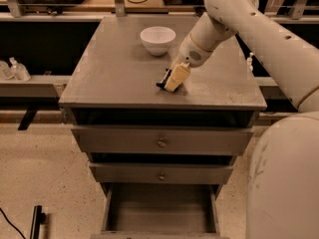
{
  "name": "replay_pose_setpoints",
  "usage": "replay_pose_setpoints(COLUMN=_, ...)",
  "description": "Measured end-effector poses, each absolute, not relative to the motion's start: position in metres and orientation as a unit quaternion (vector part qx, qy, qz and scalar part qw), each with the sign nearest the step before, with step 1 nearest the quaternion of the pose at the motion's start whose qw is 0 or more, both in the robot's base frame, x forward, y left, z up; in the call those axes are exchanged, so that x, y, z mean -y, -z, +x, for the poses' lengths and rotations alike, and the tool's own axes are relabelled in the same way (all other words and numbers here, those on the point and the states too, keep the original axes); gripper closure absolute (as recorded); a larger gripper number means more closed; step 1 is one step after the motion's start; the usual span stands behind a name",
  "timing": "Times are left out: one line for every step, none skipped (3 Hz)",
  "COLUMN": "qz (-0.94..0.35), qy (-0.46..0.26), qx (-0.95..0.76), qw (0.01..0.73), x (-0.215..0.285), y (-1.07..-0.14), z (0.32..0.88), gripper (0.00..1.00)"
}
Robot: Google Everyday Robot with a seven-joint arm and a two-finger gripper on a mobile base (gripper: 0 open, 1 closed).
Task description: Place rxbar blueberry into bottom drawer
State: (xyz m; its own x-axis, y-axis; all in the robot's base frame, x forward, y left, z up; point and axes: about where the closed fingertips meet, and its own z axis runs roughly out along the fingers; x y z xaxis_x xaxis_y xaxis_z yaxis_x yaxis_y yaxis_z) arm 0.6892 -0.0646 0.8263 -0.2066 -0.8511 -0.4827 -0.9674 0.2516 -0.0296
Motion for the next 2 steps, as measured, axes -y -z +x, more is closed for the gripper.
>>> replay_pose_setpoints(qz=-0.609, qy=-0.148, qx=-0.742, qw=0.237, x=0.066, y=-0.844, z=0.683, gripper=1.00)
replay_pose_setpoints(qz=-0.633, qy=-0.177, qx=-0.673, qw=0.339, x=0.076, y=-0.902, z=0.653, gripper=1.00)
